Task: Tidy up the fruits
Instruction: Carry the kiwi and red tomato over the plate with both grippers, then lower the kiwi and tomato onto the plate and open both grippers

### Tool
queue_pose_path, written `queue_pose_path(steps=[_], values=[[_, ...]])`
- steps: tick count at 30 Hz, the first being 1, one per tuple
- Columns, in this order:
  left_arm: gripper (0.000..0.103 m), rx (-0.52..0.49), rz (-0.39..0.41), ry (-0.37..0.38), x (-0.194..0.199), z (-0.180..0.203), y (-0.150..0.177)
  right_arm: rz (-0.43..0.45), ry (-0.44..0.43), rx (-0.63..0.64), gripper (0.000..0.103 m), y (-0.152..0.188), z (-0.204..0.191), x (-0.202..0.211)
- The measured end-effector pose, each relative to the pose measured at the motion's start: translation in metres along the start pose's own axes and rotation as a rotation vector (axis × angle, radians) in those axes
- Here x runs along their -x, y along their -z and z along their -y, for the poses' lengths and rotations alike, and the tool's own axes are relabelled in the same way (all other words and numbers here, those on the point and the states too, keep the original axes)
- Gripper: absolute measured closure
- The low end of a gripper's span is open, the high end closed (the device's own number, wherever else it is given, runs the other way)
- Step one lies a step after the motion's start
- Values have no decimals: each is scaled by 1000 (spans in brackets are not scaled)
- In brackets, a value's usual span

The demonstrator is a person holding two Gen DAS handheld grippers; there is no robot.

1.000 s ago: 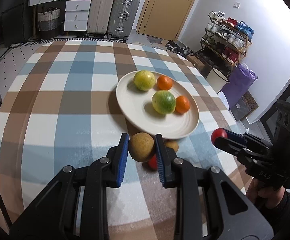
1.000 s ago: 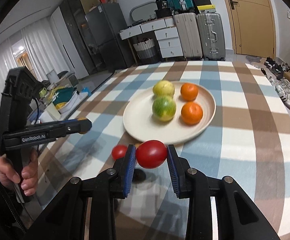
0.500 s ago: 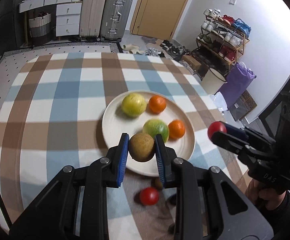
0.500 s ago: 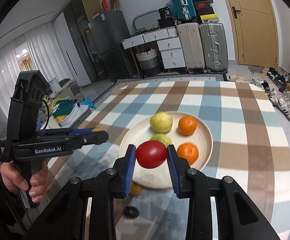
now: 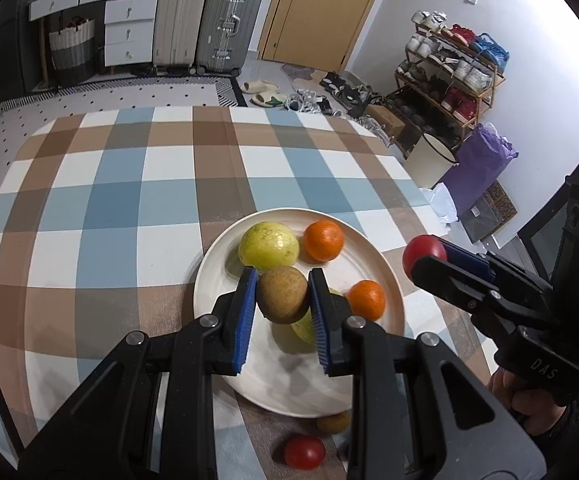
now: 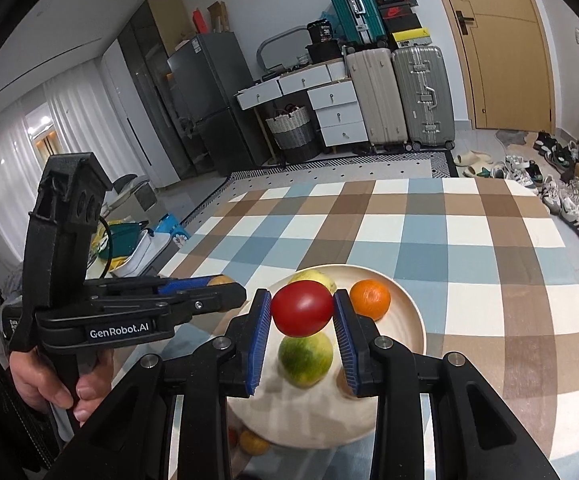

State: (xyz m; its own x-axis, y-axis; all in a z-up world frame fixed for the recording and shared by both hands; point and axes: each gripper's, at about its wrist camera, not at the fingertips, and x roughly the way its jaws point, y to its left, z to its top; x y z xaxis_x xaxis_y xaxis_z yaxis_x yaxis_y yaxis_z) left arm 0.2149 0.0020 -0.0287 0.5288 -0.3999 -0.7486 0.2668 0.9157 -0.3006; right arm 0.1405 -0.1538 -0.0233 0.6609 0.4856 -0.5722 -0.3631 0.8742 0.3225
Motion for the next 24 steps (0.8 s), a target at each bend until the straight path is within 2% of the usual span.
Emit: queue_pose_path(steps=[17, 19, 21, 24], values=[[80, 14, -88, 25, -58, -15, 1, -60, 50, -28, 71, 6, 21, -50], [80, 13, -91, 22, -61, -13, 1, -66, 71, -32, 69, 7, 23, -52], [80, 3, -100, 29, -65, -11, 1, -64, 71, -45, 57, 8, 27, -53], [80, 2, -95, 31, -64, -10, 1, -51, 67, -54, 55, 8, 29, -50]])
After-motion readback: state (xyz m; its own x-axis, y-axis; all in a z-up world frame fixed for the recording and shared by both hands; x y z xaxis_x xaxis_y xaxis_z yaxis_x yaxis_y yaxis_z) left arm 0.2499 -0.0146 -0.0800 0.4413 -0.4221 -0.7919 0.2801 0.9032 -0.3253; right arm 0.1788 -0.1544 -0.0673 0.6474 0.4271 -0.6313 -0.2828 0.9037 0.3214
